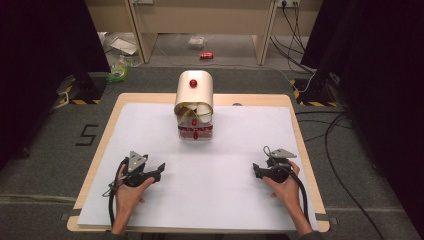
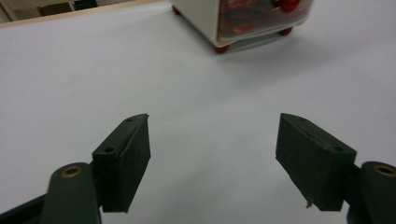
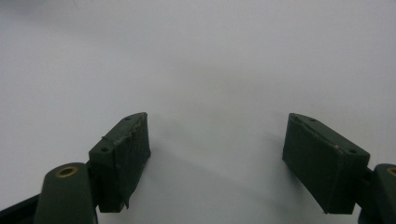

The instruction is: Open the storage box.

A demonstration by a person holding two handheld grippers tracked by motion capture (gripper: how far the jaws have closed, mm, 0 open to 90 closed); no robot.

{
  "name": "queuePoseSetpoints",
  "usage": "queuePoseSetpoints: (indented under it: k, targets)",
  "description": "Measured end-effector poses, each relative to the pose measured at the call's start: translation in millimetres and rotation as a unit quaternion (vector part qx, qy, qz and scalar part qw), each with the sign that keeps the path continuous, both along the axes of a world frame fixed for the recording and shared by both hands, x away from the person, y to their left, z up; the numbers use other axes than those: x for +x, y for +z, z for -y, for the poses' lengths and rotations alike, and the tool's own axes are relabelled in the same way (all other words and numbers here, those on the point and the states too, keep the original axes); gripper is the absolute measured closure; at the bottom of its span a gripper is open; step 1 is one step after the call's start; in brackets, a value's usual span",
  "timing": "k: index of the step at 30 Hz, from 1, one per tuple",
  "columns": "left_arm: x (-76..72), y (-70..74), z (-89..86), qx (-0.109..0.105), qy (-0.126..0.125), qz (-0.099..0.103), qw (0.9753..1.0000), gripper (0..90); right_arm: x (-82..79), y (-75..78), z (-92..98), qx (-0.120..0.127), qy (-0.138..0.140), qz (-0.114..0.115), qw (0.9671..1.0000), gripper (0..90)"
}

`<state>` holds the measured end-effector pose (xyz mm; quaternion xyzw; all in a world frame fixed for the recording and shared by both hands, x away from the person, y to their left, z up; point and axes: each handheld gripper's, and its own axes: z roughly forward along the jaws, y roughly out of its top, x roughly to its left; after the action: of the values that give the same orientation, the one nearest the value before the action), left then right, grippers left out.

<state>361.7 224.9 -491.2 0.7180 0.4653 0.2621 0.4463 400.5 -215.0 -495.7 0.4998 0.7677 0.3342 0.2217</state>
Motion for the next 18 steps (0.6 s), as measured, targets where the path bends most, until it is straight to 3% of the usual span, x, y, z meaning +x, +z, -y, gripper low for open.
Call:
queuePoseSetpoints:
  k: [8, 18]
  targets:
    - [6.4, -1.2, 26.1, -0.031, 0.004, 0.026, 0.9992, 37.4, 0.0, 0.0, 0.0, 0.0, -0.001, 0.0, 1.0, 23.4]
    - [11.7, -4.7, 41.6, -0.018, 0.005, 0.033, 0.9993, 43.8, 0.0, 0.1, 0.1, 0.0, -0.001, -0.001, 1.0, 23.4]
